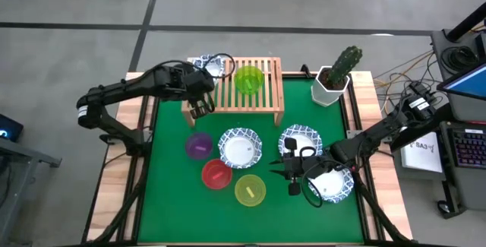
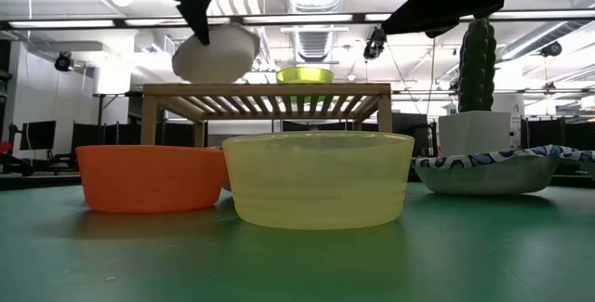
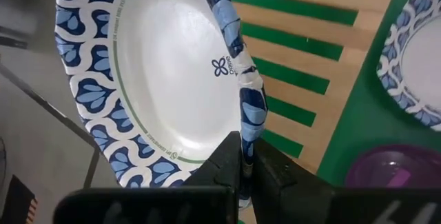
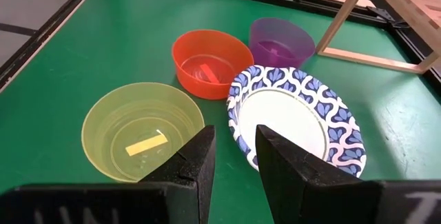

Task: Place and stack bowls onto a shelf
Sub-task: Put the large blue patterned bowl on the shelf

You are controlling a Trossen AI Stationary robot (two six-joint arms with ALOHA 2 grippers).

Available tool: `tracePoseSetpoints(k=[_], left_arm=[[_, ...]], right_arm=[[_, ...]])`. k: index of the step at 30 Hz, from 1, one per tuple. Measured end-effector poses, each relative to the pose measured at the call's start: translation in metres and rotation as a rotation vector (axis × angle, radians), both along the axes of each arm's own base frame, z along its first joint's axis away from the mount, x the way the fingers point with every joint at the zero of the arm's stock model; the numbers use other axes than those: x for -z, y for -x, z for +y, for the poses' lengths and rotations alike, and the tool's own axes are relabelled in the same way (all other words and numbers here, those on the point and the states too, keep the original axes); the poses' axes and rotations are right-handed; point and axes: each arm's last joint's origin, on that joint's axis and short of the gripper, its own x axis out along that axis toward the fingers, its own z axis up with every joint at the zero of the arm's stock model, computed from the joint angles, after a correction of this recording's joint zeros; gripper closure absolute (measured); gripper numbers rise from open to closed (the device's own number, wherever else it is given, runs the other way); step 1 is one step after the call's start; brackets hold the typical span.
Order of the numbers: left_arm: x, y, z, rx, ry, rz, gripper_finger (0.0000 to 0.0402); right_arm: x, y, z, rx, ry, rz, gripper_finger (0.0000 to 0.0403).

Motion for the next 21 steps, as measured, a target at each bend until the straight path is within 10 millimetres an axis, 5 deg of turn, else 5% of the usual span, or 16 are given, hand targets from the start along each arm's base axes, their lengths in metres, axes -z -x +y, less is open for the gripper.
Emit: tracePoseSetpoints(k=[9, 21], left_arm=[[0.018, -0.004, 0.003, -0.027, -0.049, 0.05, 0.0389], [0.016, -0.006, 0.002, -0.015, -0.042, 0.028, 0.0295]], right_arm=[[0.0, 0.0, 0.0, 0.0, -0.001, 0.0, 0.0307], [0.0, 0.0, 0.0, 0.001, -0.002, 0.0, 0.0307]])
